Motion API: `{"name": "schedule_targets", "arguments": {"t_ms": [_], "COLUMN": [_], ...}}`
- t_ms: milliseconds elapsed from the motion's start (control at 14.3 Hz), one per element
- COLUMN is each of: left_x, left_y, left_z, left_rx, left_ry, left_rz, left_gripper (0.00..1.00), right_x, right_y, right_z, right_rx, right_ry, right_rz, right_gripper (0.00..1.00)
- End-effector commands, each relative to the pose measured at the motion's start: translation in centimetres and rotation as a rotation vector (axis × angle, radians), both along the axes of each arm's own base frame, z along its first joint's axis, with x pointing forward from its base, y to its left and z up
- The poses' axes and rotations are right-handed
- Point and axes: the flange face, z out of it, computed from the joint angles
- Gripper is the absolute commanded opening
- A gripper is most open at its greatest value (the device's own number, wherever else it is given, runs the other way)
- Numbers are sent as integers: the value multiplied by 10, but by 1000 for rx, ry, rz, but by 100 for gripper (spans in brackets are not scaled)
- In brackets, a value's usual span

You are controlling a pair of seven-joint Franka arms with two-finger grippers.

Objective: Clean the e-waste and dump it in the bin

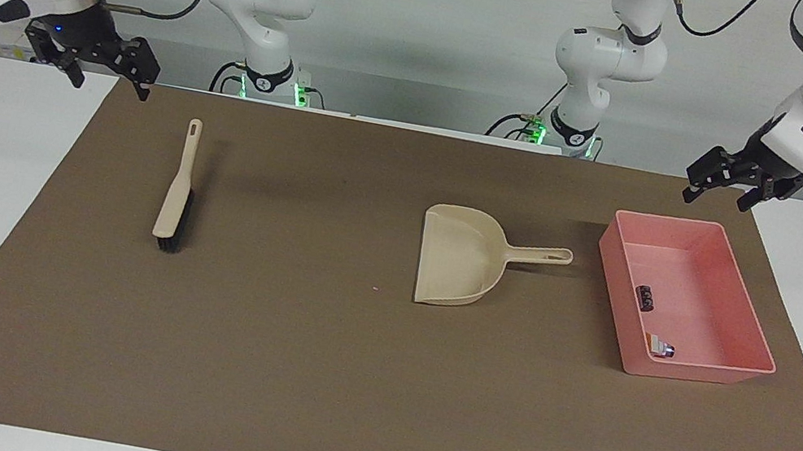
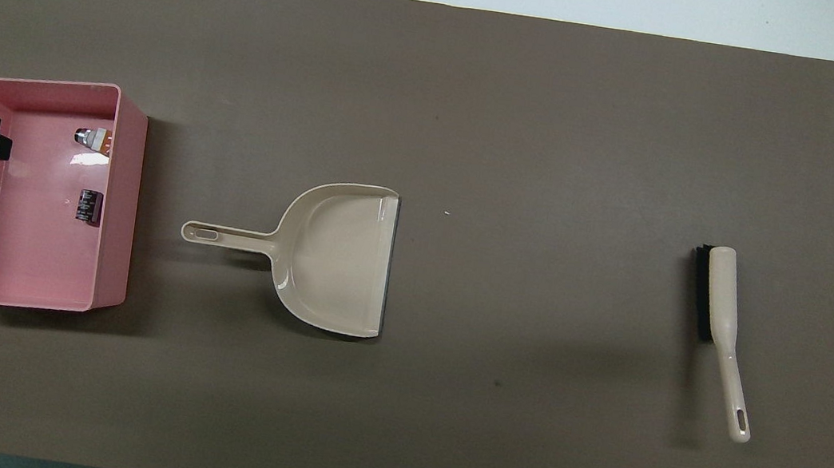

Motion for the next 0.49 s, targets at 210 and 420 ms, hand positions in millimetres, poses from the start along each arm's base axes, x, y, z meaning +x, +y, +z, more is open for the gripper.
{"name": "schedule_targets", "arguments": {"t_ms": [210, 420], "left_x": [-3, -3], "left_y": [4, 2], "left_z": [4, 2], "left_rx": [5, 36], "left_ry": [-17, -17], "left_rz": [-15, -37], "left_gripper": [98, 98], "right_x": [3, 3], "right_y": [-1, -1], "right_z": [2, 2], "right_rx": [11, 11], "right_ry": [-9, -9], "right_rz": [-19, -19], "right_gripper": [99, 99]}}
